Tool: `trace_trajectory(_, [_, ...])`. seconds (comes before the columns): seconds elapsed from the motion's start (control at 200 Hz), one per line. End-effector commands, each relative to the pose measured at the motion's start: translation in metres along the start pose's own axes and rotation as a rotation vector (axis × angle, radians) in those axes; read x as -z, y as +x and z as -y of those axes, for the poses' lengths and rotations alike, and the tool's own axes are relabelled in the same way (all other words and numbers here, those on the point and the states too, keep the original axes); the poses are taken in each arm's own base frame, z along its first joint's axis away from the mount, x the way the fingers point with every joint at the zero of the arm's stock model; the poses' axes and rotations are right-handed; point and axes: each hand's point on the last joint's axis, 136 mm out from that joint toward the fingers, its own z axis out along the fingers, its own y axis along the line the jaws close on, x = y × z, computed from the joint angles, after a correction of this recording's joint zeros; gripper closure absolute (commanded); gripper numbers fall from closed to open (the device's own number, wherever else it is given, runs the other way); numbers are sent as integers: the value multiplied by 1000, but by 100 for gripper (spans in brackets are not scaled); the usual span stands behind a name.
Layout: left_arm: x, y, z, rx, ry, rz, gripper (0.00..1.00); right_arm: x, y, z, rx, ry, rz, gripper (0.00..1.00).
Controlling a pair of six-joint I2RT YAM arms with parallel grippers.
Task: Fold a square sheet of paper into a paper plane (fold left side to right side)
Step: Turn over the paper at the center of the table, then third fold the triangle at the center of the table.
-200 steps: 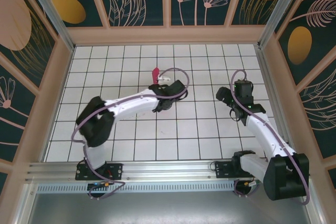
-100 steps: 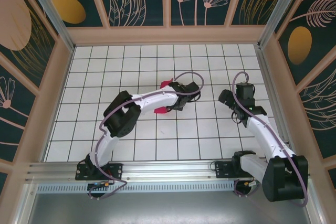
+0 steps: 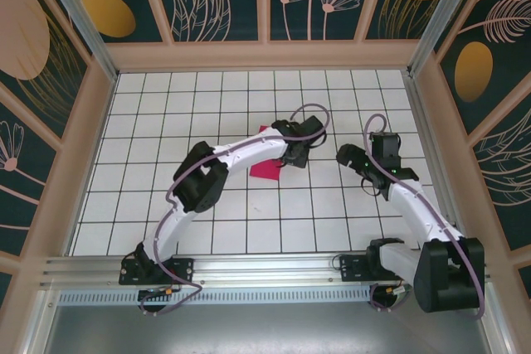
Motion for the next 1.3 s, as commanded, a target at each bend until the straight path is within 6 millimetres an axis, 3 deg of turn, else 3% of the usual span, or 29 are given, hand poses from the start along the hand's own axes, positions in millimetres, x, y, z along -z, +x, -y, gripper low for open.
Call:
trace_trajectory(0.0, [51,-41,-6,81,198,119,32,-5,4,-41,30,-214,-44,13])
trace_trajectory(0.18, [69,-48,-77,233,317,205,25,-23,9,-92,78,-326,-89,13])
trace_trajectory(0.25, [63,-44,-100,277,362,216,24,-34,12,-112,90,-362,-113,13])
trace_trajectory(0.325, [53,-37,-111,294,421,203,24,-46,15,-132,106,-392,-137,13])
trace_trajectory(0.51, [19,-23,-107,288,523,140,26,-60,26,-154,131,-410,-170,14])
trace_trajectory(0.881, [-18,-8,-93,312,591,55,34,-55,43,-139,142,-377,-184,14])
trace_trajectory(1.091, [-18,-3,-94,324,594,52,50,-52,44,-138,160,-383,-181,14])
trace_trajectory(1.291, [-13,2,-99,341,575,63,74,-44,39,-138,209,-397,-135,14])
